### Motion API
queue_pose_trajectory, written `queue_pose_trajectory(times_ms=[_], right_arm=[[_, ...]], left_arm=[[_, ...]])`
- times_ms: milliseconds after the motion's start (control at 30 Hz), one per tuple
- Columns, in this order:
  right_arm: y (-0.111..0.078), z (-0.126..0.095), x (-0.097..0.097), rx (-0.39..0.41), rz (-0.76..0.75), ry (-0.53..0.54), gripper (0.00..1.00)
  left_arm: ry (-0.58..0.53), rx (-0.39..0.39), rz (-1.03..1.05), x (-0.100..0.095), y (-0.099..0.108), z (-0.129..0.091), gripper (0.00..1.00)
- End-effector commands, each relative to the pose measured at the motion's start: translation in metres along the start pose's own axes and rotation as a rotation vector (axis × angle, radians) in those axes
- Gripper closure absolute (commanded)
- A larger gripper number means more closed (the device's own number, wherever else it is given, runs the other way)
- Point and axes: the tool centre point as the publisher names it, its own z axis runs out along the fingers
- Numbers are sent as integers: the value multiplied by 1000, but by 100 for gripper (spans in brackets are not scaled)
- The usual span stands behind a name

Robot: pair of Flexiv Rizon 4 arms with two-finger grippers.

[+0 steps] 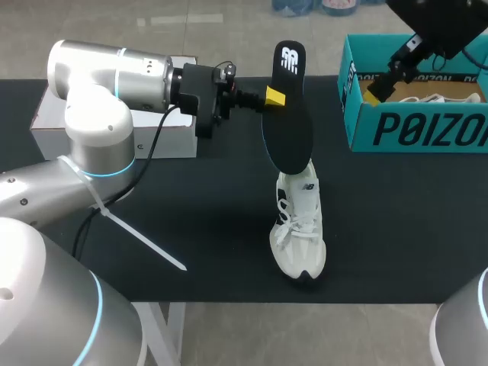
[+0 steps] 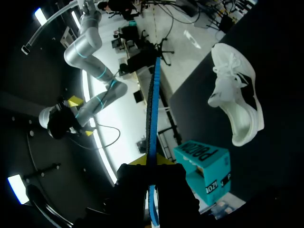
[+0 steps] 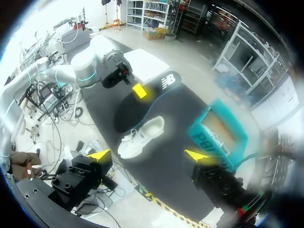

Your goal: Take the shoe out of the shoebox, open the shoe tongue, remove and reinsert the insole, then place the shoe into the shoebox

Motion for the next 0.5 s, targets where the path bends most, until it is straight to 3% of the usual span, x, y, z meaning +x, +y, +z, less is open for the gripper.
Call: queue_pose_trajectory(times_ms=[33,500], right_arm=[[-8,26,-13,-138,56,303,0],[11,80,10,-266,195,631,0]], left_arm=[[0,-2,2,0,0,1,100],[0,-2,2,0,0,1,100]])
